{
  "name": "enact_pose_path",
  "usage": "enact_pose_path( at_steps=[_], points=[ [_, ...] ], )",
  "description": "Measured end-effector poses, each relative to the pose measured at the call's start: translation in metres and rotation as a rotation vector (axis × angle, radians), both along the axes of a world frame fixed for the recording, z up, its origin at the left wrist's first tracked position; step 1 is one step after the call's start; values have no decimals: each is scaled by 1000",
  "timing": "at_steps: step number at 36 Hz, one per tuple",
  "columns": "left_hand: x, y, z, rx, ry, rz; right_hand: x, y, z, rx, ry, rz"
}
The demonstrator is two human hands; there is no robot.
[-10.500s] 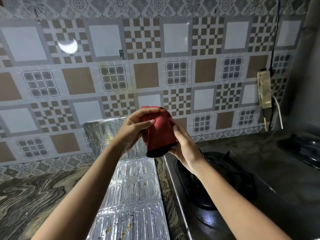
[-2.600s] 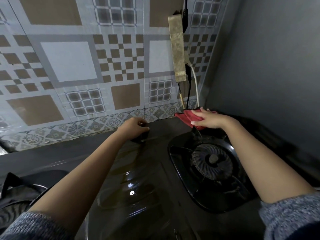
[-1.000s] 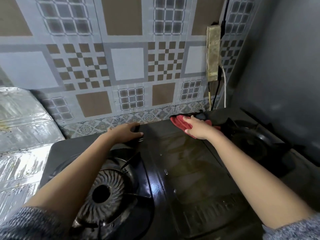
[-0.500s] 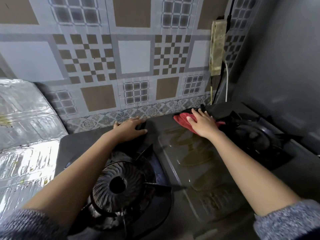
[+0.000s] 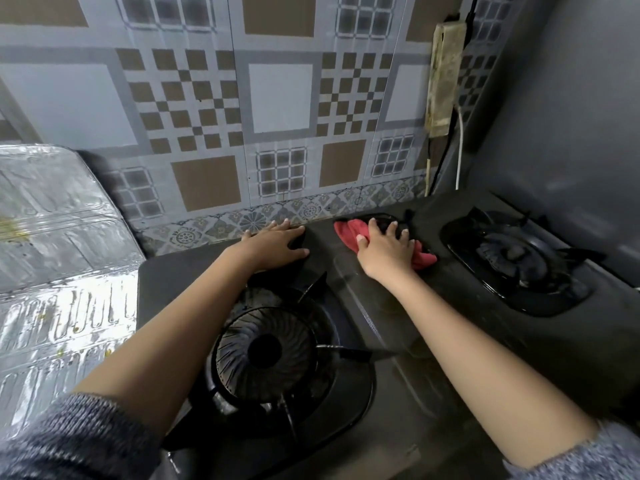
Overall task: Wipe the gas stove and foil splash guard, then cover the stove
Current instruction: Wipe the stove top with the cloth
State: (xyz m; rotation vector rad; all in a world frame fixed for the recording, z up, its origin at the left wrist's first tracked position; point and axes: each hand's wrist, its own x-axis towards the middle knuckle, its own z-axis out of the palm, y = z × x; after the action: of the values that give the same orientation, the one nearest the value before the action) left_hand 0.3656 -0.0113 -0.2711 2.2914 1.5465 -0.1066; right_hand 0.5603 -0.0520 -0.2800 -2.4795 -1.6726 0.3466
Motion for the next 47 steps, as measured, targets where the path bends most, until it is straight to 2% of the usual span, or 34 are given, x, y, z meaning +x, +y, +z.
enact_pose_path(
  at_steps=[8,24,35,47],
  points=[
    [-13,5,-5,7,10,-5,-23,-12,-2,32,-17,125],
    [-24,2,-6,14,7,22,-16,-27,-4,55,-53,410],
    [-20,4,-6,3,15,41,26,-43,-1,115,96,749],
    [34,4,-1,38,27,14,81,-23,-1,146,108,674]
  ],
)
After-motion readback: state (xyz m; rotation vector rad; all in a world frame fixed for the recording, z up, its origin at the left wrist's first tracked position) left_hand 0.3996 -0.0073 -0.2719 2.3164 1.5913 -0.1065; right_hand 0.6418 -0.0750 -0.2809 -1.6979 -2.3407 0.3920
